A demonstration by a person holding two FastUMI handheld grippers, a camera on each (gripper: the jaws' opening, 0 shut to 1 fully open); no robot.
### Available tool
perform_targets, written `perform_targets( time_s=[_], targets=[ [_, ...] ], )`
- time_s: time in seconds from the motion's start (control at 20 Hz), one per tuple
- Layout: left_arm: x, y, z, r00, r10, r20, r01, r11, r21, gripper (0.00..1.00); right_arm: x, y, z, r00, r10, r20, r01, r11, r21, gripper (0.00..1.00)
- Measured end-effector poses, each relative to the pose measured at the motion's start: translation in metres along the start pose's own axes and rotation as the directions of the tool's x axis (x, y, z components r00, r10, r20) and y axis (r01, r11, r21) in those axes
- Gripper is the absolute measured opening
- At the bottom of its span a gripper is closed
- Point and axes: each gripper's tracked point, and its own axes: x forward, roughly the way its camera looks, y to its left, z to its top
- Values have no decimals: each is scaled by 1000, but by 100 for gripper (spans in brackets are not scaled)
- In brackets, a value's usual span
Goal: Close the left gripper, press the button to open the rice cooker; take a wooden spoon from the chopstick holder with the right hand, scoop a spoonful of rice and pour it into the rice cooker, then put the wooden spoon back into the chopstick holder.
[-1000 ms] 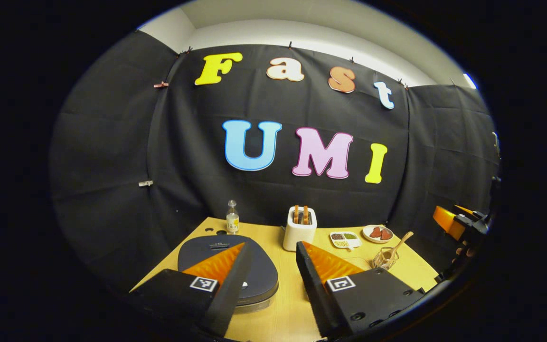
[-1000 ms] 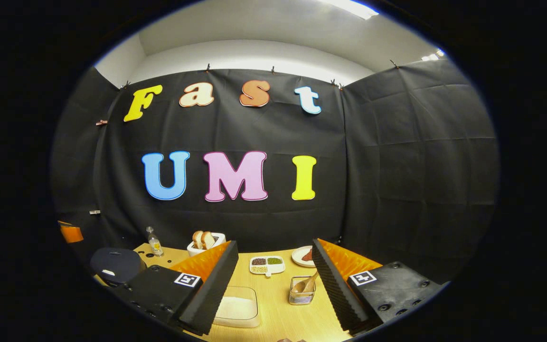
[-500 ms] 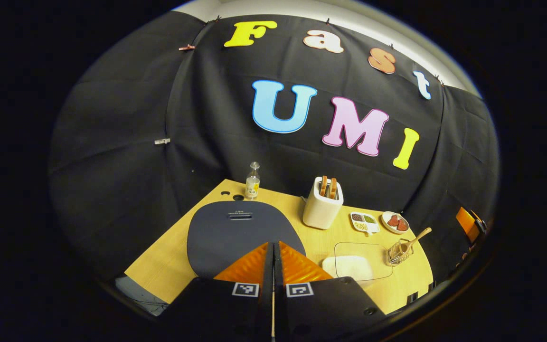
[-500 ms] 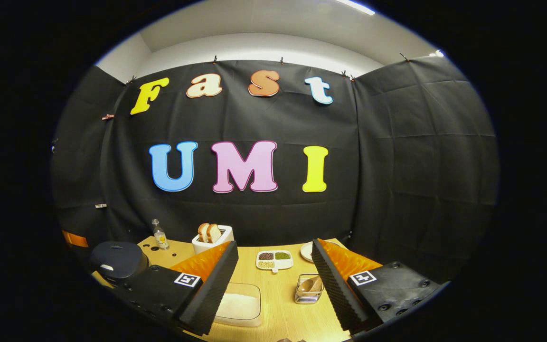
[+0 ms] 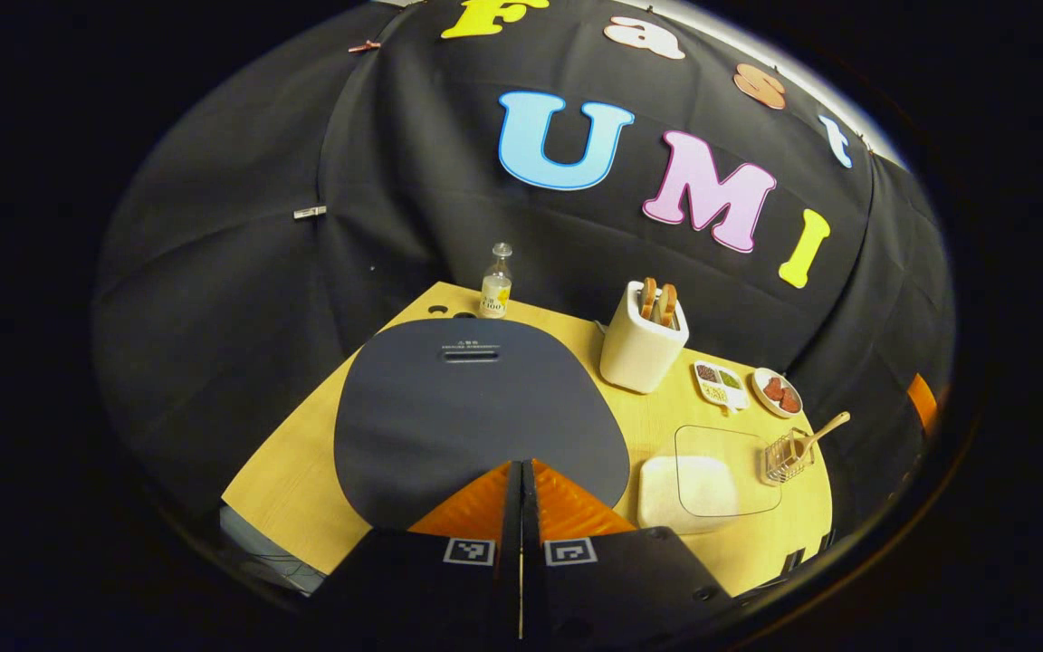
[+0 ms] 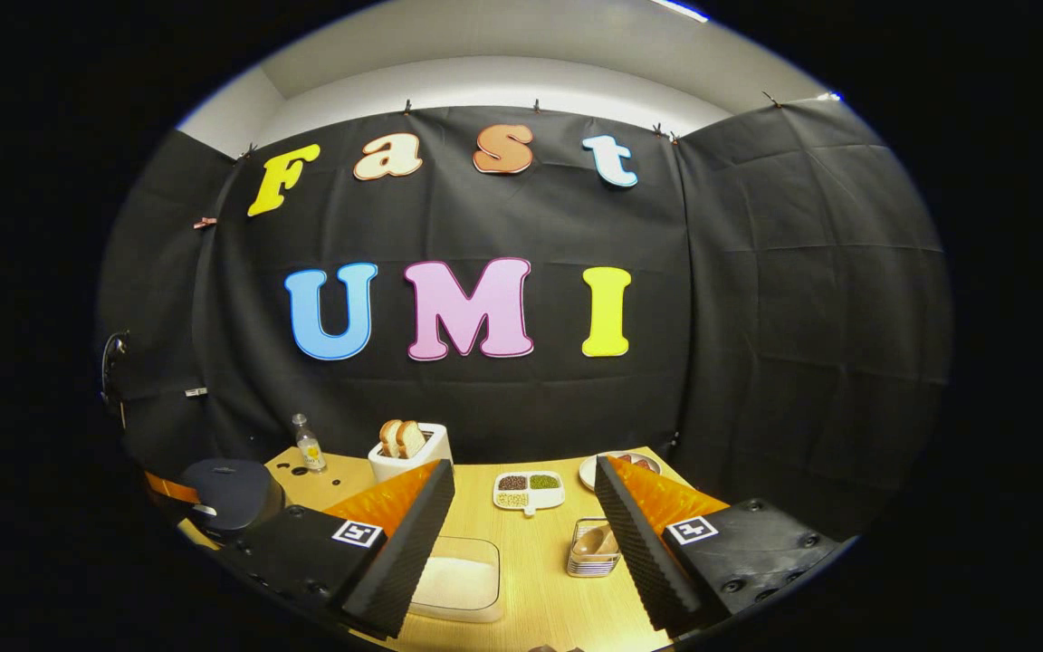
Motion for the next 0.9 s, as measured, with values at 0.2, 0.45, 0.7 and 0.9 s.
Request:
perform_targets(
  time_s=[0.2,0.45,0.7,0.9],
  targets=[
    [6,2,-17,999,6,-39,-6,1000,-4,7,1,-1,-6,1000,9,-16,-9,1000,-4,98],
    [9,3,-20,997,28,-68,-25,999,37,7,1,-5,-14,999,17,-38,-18,1000,-18,98],
    [7,2,-16,998,17,-53,-18,1000,-19,6,2,-14,-16,999,17,-43,-18,1000,-11,98],
    [-17,-9,24,989,86,119,-93,994,51,6,7,-25,-19,998,14,-58,-13,1000,20,98]
  ],
)
